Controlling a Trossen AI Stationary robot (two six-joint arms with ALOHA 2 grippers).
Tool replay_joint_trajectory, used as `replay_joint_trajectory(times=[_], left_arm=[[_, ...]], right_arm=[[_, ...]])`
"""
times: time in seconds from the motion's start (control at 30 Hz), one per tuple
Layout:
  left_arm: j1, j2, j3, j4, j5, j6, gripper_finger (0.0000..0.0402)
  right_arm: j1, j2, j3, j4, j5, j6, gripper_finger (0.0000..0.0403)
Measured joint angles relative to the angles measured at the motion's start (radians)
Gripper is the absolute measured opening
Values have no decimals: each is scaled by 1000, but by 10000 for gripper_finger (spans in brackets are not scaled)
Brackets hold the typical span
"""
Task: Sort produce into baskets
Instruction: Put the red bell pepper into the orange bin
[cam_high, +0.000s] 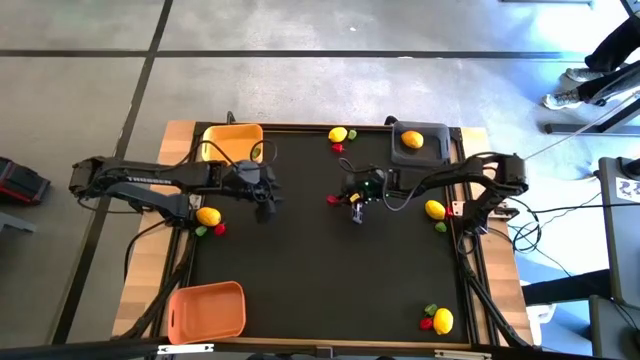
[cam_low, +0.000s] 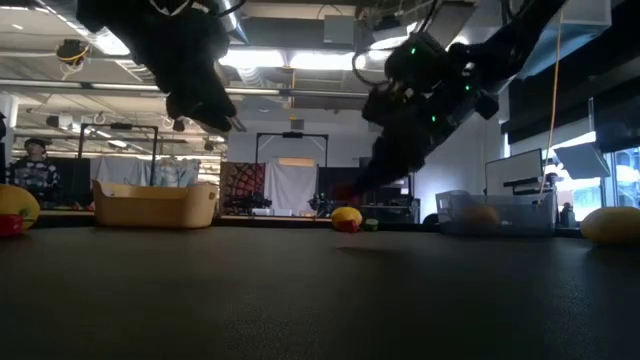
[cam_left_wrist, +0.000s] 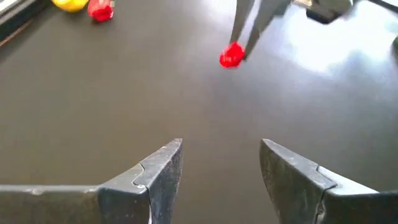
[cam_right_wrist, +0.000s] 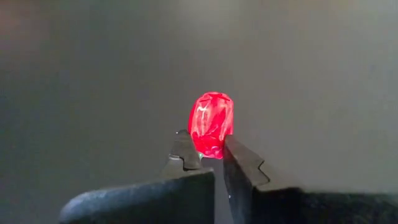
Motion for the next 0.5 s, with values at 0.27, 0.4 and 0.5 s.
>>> replay_joint_trajectory(times=[0.27, 0.4, 0.5], left_arm=[[0, 0, -65, 201, 0, -11, 208], [-1, 0, -87, 295, 0, -28, 208], [-8, 9, -109, 382, 0, -36, 208]], right_arm=[[76, -11, 1, 198, 0, -21, 10], [108, -11, 1, 290, 12, -29, 10], [122, -11, 1, 333, 14, -47, 10]])
